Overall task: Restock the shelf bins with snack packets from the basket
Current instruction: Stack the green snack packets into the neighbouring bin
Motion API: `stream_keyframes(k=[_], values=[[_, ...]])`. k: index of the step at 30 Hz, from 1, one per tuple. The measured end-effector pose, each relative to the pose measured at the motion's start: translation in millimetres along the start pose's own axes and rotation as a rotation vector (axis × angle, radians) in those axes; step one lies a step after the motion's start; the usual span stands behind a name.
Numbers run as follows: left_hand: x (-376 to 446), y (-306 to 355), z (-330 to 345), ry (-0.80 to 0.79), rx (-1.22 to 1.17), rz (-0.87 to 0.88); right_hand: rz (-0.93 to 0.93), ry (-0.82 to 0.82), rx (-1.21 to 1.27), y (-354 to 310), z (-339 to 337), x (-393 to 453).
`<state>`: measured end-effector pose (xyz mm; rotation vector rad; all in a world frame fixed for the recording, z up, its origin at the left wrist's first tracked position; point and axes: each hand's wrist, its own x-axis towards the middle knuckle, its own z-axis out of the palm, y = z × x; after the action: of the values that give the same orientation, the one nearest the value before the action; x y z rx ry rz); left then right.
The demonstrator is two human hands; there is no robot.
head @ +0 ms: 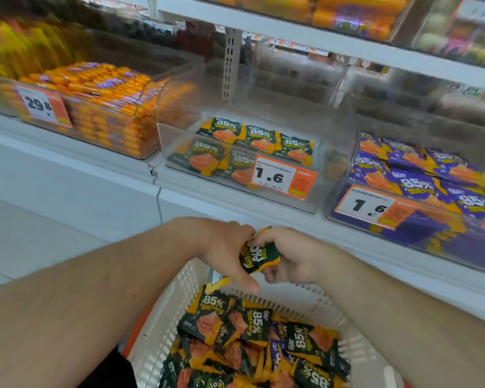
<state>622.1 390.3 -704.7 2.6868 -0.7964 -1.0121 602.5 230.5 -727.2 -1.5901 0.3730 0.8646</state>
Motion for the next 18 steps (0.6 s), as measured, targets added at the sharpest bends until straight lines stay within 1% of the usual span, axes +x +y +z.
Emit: stream_keyframes(k=[2,4,5,6,8,9,10,12,13,14,15,18], values=[[-5.1,2.7,-1.2,0.109,0.024,0.042,-0.047,-0.009,0.049,-17.6,5.5,-9.5],[-12.4,2.4,-9.9,0.311,0.039,0.082,-0.087,-0.033,0.087,-31.7,8.6,-16.9],[-18.2,0.7,-16.7,0.398,0.006,0.112,-0.110,-0.047,0.096,-37.3,8.8,-20.3],[-24.9,-2.8,-24.2,0.464,-0.062,0.149,-0.143,-0.055,0.091,-42.1,7.5,-24.1],[-41.8,-8.8,-38.2,0.585,-0.317,0.214,-0.225,-0.005,0.060,-51.7,4.7,-35.2],[-49.8,-10.9,-43.5,0.656,-0.488,0.236,-0.294,0.065,0.020,-56.2,5.5,-42.1],[-56.2,-13.0,-47.5,0.708,-0.669,0.260,-0.391,0.172,-0.040,-60.3,7.5,-49.4],[-63.7,-13.3,-51.9,0.734,-0.993,0.331,-0.636,0.476,-0.208,-68.1,7.0,-52.0],[-64.1,-12.6,-53.9,0.737,-1.111,0.359,-0.758,0.602,-0.272,-73.0,6.8,-50.6],[-62.9,-11.7,-55.4,0.742,-1.204,0.376,-0.839,0.643,-0.288,-78.7,7.6,-50.1],[-61.6,-9.1,-57.0,0.745,-1.281,0.384,-0.888,0.640,-0.286,-83.8,9.5,-50.1],[-53.5,-2.3,-62.0,0.769,-1.429,0.384,-0.876,0.553,-0.276,-97.9,16.9,-54.5]])
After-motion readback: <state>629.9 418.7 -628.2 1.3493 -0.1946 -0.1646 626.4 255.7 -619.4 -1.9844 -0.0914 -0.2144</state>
